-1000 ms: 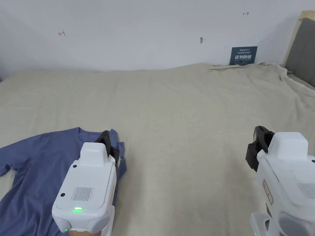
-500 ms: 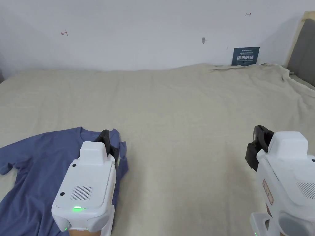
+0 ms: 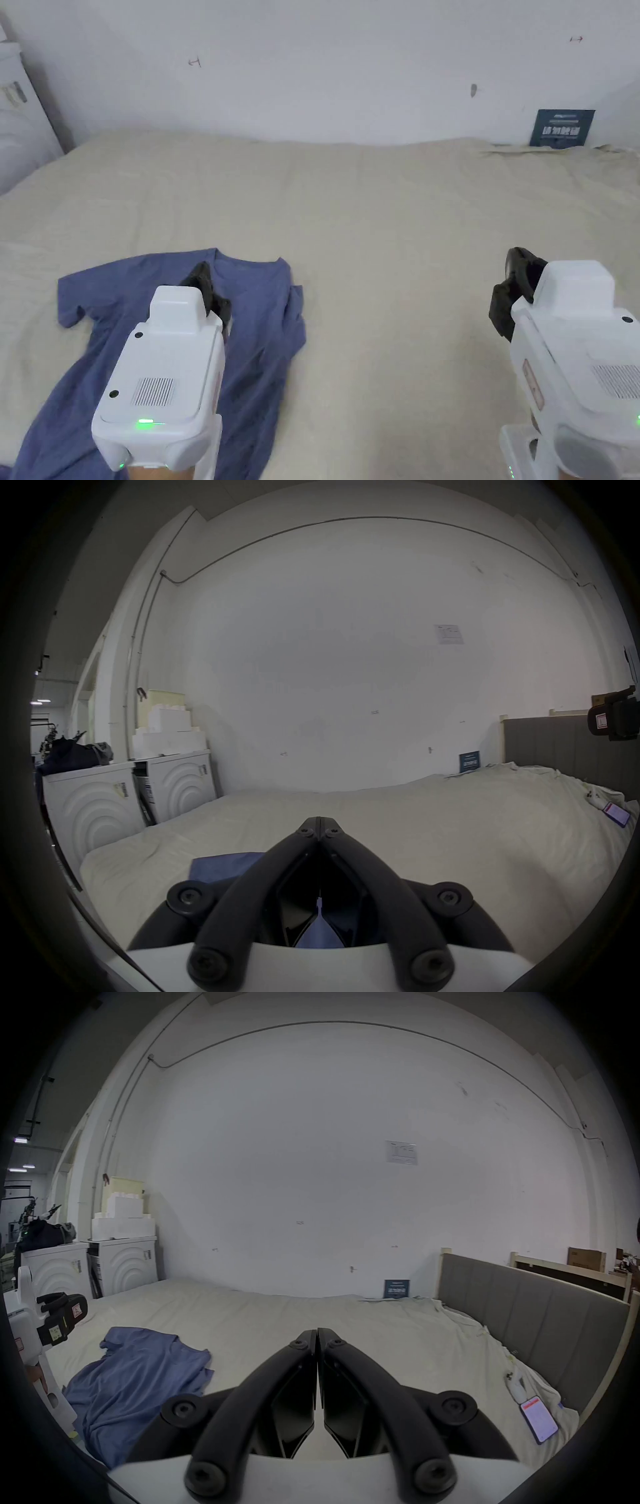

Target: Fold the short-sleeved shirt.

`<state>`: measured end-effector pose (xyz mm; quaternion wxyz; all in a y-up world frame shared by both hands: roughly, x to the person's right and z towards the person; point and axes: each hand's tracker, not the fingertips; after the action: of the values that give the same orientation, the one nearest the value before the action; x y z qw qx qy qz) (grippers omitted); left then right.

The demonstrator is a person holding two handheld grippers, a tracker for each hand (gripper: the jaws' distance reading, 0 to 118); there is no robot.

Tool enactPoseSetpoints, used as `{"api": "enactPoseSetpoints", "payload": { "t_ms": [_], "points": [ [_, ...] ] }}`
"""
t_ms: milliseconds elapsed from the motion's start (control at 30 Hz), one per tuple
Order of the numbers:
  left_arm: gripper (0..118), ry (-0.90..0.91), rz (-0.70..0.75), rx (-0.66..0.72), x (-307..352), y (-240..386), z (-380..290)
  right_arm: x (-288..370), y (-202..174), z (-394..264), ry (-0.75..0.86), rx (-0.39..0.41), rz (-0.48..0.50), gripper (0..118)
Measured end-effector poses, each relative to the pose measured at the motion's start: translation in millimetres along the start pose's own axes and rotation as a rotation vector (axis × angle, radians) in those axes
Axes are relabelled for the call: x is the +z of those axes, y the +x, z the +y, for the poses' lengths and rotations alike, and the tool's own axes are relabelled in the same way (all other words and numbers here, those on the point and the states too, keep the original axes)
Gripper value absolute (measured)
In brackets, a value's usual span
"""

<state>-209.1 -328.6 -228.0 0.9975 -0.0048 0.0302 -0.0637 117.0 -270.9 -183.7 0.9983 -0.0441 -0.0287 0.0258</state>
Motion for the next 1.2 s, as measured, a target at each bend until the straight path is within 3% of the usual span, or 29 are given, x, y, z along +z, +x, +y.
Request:
{"api": "enactPoseSetpoints", "payload": {
  "t_ms": [533,867,1200],
  "points": [
    [0,-0.06,0.283,-0.022,35,-126,-17,-34,-111,5,0.007,-0.007,0.264,1],
    [0,-0.083,0.342,-0.028,51,-147,-22,-40,-129,-3,-0.013,-0.006,0.321,1],
    [0,-0.149,0.301,0.013,33,-152,-24,-41,-126,-2,-0.023,0.0,0.305,1]
  ]
}}
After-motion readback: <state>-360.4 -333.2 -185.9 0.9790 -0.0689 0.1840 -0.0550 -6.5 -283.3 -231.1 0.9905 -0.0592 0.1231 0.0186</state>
